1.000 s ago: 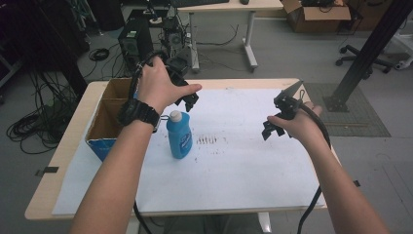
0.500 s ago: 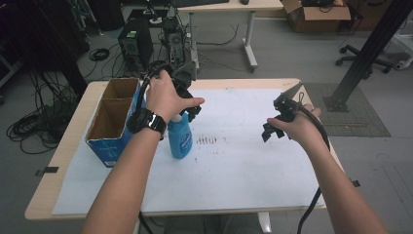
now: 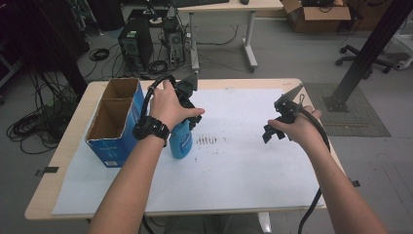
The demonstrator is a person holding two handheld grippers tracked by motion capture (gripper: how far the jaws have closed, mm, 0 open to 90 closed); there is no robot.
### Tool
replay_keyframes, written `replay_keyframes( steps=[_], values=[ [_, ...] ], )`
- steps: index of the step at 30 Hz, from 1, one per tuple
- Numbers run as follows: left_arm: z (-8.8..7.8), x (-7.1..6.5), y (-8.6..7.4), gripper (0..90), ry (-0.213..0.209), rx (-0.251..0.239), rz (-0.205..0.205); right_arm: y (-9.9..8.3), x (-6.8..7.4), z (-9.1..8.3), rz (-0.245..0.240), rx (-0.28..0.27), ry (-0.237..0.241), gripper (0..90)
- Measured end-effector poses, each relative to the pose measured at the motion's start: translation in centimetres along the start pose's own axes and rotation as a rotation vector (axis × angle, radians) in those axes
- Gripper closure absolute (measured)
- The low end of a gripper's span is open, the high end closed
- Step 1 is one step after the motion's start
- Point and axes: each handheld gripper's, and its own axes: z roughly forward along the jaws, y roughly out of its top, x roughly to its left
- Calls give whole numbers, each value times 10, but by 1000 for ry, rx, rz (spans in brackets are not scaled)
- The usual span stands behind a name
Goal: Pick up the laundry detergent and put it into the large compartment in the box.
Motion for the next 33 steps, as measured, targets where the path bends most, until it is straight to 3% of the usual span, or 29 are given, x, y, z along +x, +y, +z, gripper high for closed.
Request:
replay_keyframes(
  steps=[20, 33],
  values=[
    [13, 1, -2, 70, -8, 28, 1, -1, -1, 3, -3, 2, 1, 66],
    [16, 1, -1, 136, -9, 46, -1, -1, -4, 6, 5, 7, 3, 65]
  ],
)
